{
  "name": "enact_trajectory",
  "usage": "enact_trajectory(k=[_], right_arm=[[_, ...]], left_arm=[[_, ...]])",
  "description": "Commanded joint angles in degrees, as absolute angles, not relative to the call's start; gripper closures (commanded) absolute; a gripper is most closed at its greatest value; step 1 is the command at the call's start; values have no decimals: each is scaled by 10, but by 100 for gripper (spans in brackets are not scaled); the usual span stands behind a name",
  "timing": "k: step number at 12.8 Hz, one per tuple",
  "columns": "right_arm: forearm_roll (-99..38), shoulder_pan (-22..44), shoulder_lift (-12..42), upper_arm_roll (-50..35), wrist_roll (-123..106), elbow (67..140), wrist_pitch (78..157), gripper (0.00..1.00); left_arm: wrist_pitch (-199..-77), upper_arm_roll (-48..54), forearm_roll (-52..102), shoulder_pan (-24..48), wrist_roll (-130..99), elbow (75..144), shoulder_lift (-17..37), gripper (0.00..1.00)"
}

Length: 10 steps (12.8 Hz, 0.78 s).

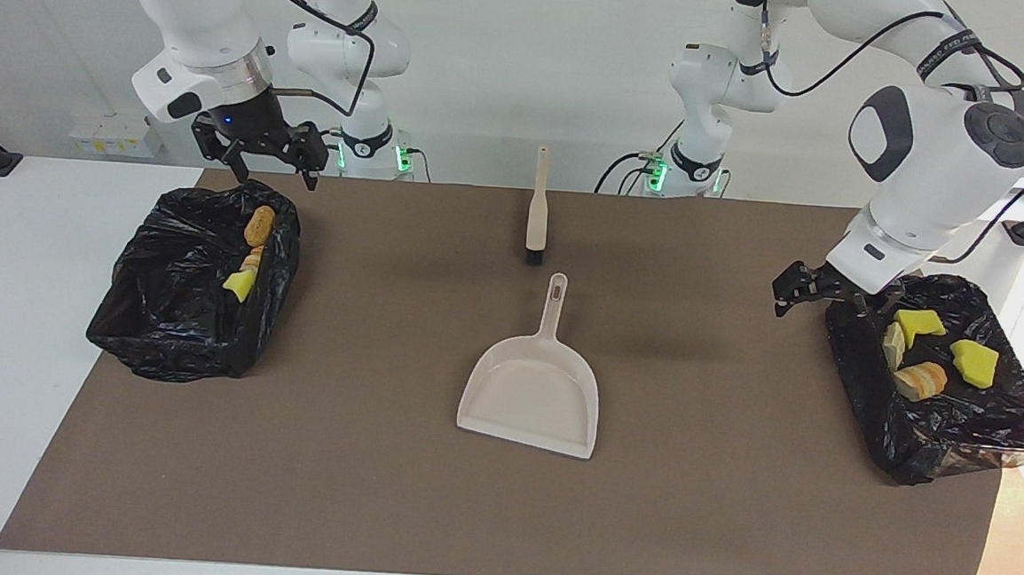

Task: Sweep and dump trash in bin

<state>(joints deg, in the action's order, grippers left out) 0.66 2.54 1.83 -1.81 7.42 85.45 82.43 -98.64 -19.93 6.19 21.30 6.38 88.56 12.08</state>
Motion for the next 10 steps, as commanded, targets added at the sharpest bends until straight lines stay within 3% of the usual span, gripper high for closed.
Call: enact_trajectory(k=[1,10], right_arm=[[-7,16,6,-20,59,869,834,0],[-8,13,7,-20,61,869,837,0]], left_arm=[[-962,-187,54,188,60,876,99,0],[-883,-76,27,84,23,883,19,0]])
